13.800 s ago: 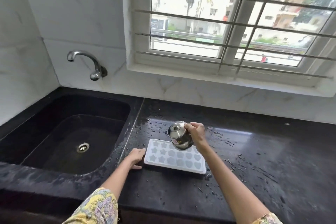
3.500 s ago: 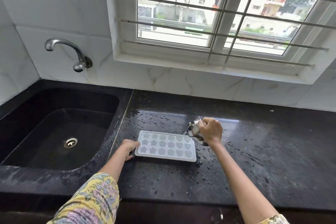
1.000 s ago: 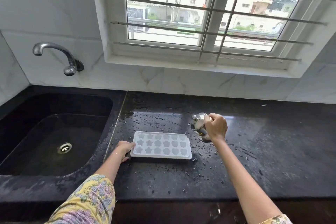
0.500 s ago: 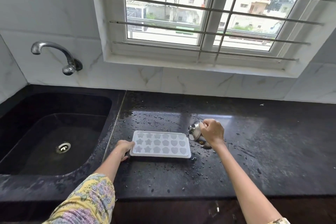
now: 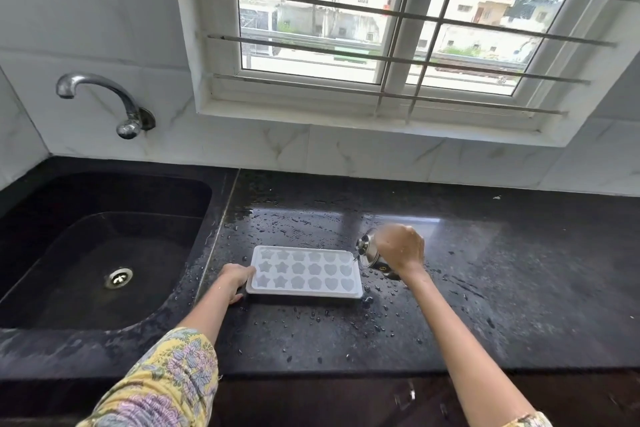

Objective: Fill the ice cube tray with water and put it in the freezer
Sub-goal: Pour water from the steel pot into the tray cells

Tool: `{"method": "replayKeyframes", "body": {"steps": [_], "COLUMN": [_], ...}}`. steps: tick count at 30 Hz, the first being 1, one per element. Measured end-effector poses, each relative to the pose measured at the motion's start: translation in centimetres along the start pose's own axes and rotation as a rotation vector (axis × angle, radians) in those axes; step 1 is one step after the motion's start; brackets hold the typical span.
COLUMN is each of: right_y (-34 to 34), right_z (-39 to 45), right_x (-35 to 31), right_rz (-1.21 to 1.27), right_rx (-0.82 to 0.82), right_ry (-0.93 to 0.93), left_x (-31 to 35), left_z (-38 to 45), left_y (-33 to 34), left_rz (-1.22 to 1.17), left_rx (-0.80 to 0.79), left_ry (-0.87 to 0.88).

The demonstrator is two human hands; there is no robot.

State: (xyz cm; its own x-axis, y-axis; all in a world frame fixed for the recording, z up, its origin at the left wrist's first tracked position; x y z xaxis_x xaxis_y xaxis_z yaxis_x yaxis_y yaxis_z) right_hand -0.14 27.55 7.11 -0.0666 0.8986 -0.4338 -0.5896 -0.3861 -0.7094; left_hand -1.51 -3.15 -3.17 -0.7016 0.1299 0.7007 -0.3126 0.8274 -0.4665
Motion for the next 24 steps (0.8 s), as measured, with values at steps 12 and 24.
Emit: {"method": "replayKeyframes", "body": {"steps": [12,24], "right_y": [-0.4,-1.0], "right_z": [0.2,1.0], "right_x": [-0.7,-0.7], "right_rz": [-0.003,0.191], "right_rx": [0.038,0.156], "right_ry": [0.003,0.235], "left_x": [0.1,0.2], "left_z": [-0.5,-1.1], "left_y": [-0.3,-0.7], "left_rz": [0.000,-0.010], "left_rx": [0.003,0.020], "left_ry": [0.012,0.012]}}
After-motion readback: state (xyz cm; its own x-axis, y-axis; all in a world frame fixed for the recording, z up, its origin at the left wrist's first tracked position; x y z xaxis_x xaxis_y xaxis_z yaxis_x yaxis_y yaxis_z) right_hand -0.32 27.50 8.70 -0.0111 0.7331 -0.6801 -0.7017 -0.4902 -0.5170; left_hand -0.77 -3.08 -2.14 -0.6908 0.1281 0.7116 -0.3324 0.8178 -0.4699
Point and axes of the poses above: each hand's wrist, its own z-axis towards the middle knuckle, its own y-axis out of the palm, x = y × z, the point moved 2 cm from there along z, towards the middle knuckle, and after that the axes turned 15 degrees about x, right-handed, at the moved point
